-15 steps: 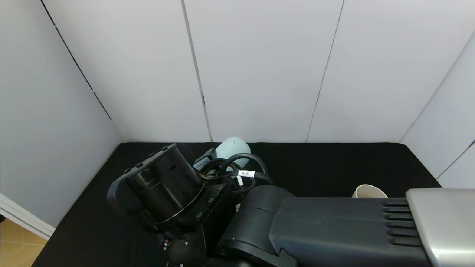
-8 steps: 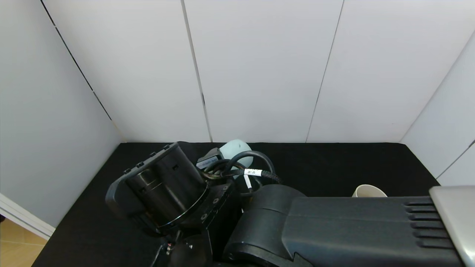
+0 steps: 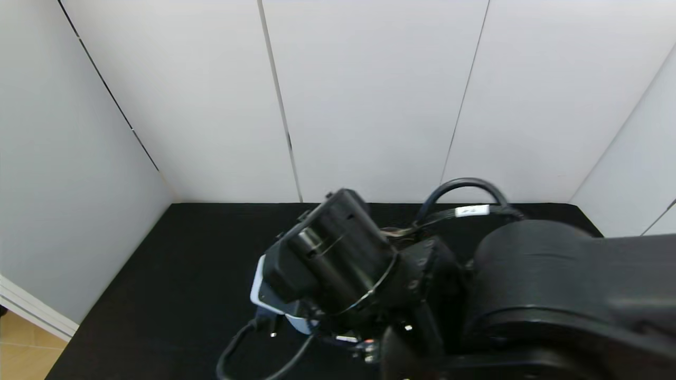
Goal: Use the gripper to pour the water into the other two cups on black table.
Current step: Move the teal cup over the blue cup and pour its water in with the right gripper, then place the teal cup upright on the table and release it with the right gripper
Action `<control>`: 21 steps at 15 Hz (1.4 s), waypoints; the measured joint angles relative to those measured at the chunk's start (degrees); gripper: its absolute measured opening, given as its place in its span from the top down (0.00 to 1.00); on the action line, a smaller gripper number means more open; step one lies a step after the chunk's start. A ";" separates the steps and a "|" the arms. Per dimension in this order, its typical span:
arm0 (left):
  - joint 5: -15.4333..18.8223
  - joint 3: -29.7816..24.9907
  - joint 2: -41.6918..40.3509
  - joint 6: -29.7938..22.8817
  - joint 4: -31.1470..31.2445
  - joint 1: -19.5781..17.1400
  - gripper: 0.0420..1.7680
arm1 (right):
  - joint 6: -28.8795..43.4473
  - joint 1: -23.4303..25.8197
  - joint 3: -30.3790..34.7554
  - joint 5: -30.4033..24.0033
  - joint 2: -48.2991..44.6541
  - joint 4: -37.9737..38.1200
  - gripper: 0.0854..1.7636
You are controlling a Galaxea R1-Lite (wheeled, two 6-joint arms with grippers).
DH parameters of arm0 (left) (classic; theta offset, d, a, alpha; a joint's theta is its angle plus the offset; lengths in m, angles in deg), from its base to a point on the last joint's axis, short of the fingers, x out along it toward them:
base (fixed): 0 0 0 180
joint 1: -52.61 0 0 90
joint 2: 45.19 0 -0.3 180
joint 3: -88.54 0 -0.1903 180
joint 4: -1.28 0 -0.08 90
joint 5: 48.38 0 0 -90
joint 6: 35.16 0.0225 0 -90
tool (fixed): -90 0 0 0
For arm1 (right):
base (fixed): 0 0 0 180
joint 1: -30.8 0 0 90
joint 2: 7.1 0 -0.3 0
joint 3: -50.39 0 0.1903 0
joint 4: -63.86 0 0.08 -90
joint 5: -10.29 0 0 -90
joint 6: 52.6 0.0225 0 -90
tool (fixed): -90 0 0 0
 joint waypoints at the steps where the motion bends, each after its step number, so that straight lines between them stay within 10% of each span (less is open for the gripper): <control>1: -0.02 0.00 0.00 0.00 0.00 0.00 0.03 | 3.36 1.27 3.51 -3.67 -3.29 0.16 0.36; 4: 0.00 0.00 0.00 0.00 -0.02 0.00 0.03 | 11.82 5.62 18.92 -14.56 -13.13 -7.44 0.36; 10: 0.00 0.00 -0.02 0.00 0.00 0.00 0.03 | 23.13 17.29 54.48 -25.94 -23.43 -54.21 0.36; 21: -0.02 0.00 -0.02 0.00 0.00 0.00 0.03 | 34.54 27.40 61.28 -35.11 -16.32 -69.73 0.36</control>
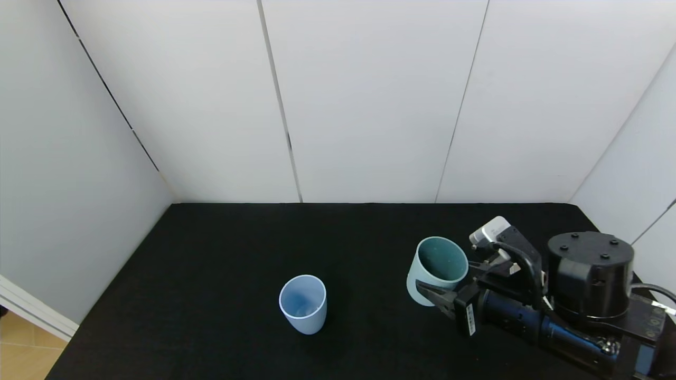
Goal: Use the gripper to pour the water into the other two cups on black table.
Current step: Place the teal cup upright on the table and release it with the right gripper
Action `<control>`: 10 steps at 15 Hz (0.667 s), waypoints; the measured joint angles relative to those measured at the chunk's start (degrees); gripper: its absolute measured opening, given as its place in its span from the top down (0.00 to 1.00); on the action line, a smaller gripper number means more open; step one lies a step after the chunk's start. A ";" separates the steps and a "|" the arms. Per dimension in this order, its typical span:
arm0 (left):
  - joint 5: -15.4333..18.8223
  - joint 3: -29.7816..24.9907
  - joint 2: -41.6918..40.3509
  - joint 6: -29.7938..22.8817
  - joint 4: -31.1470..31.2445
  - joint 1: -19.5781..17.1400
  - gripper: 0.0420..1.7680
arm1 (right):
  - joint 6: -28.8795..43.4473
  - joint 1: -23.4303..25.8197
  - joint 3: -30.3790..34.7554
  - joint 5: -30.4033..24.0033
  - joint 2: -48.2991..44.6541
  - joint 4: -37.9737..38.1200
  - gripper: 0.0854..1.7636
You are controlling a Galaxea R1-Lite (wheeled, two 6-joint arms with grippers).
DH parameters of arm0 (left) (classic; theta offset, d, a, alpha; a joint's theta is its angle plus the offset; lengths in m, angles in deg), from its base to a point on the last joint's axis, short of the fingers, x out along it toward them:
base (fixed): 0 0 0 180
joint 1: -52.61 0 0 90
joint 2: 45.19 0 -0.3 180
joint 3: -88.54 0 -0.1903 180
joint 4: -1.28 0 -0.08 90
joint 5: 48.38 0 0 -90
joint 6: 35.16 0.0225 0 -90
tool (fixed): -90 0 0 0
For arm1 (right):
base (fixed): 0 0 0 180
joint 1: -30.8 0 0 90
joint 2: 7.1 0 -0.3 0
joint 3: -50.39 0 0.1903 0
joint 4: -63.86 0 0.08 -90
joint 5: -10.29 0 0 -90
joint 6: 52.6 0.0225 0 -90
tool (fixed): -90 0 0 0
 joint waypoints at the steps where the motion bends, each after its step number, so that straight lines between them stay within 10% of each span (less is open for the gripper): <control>1: 0.02 0.00 0.00 0.01 0.00 0.00 0.03 | 0.24 0.11 0.30 -0.09 2.21 -2.41 0.36; 10: 0.02 0.00 0.00 0.00 0.00 0.00 0.03 | 0.54 1.16 2.54 0.05 18.05 -15.21 0.36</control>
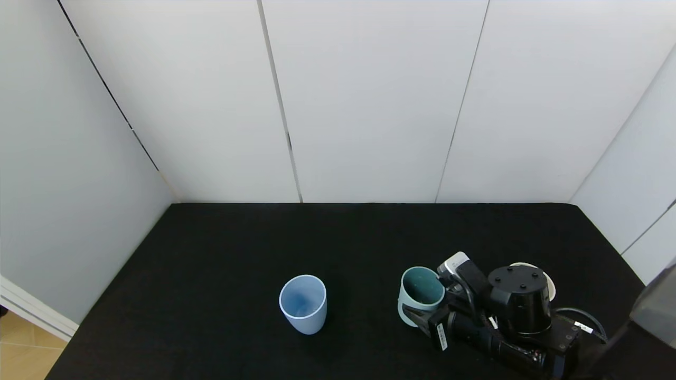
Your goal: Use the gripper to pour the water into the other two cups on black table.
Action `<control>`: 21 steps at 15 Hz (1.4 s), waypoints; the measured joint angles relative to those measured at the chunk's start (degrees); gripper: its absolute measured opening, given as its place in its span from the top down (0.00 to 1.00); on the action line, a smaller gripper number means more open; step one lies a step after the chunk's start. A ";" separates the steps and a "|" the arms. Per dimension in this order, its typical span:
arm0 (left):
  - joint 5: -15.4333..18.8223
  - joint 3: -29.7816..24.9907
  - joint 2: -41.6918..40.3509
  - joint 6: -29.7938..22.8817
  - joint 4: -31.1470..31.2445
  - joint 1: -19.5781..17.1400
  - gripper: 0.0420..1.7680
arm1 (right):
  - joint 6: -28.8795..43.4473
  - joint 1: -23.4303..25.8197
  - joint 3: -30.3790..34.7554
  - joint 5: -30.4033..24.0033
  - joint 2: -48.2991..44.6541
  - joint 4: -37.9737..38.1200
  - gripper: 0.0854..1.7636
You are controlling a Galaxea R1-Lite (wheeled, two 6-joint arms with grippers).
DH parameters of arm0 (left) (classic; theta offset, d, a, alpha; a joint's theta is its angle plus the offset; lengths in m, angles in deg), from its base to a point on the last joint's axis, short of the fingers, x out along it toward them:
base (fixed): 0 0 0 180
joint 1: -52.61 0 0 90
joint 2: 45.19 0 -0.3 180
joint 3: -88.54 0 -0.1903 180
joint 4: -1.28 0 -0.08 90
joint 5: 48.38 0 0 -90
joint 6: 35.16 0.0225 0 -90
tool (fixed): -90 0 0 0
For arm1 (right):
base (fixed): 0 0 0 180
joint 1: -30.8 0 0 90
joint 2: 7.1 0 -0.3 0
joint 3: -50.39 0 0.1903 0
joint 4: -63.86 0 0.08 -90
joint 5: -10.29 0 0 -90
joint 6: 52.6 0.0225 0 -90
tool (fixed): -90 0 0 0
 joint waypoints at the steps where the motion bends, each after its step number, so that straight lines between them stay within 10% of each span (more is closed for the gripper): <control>1: -0.02 0.00 0.00 0.00 0.00 0.00 0.03 | -0.09 0.05 0.05 0.04 0.28 0.00 0.36; 12: -0.02 0.00 0.00 0.00 0.00 0.00 0.03 | -0.43 0.40 0.57 0.20 -5.62 1.18 0.13; 21: 0.00 0.00 0.00 0.01 0.00 0.00 0.03 | -5.24 6.23 -4.60 0.54 -33.29 33.52 0.06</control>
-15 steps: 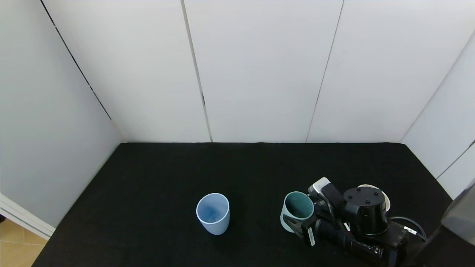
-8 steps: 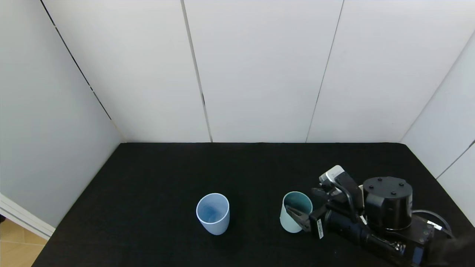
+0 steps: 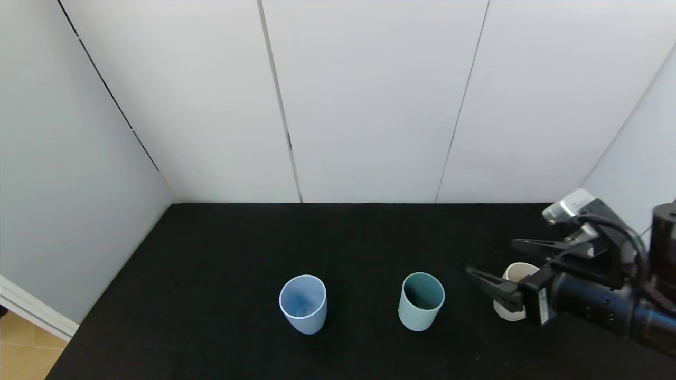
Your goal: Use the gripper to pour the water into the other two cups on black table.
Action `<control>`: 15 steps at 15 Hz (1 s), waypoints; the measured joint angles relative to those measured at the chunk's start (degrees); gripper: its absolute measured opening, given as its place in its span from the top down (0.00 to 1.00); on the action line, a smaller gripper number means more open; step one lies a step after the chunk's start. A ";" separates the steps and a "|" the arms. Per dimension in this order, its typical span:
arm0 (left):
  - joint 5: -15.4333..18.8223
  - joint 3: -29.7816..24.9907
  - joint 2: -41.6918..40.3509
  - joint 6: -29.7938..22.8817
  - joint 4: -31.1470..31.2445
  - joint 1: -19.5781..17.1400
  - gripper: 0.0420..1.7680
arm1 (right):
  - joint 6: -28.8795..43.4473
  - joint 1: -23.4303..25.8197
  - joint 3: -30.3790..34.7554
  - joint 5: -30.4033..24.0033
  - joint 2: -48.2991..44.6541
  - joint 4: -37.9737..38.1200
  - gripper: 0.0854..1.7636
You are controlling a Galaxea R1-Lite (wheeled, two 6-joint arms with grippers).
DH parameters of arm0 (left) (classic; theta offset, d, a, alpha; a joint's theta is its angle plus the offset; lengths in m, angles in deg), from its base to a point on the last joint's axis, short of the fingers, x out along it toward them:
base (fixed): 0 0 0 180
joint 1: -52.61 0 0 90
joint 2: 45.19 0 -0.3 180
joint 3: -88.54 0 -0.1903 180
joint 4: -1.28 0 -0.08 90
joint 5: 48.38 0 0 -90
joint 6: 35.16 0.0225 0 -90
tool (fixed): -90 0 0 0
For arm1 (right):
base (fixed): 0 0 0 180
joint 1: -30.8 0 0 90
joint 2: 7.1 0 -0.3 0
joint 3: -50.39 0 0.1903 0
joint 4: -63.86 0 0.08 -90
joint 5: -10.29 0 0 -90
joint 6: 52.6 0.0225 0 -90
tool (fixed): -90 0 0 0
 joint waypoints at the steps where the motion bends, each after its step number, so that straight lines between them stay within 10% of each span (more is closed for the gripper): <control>1: -0.02 0.00 0.00 0.00 0.00 0.00 0.03 | -0.15 1.49 0.44 0.30 -3.32 1.66 0.06; 15: 0.02 0.00 0.02 0.02 0.00 -0.16 0.03 | -1.33 10.87 5.86 3.86 -44.11 33.43 0.04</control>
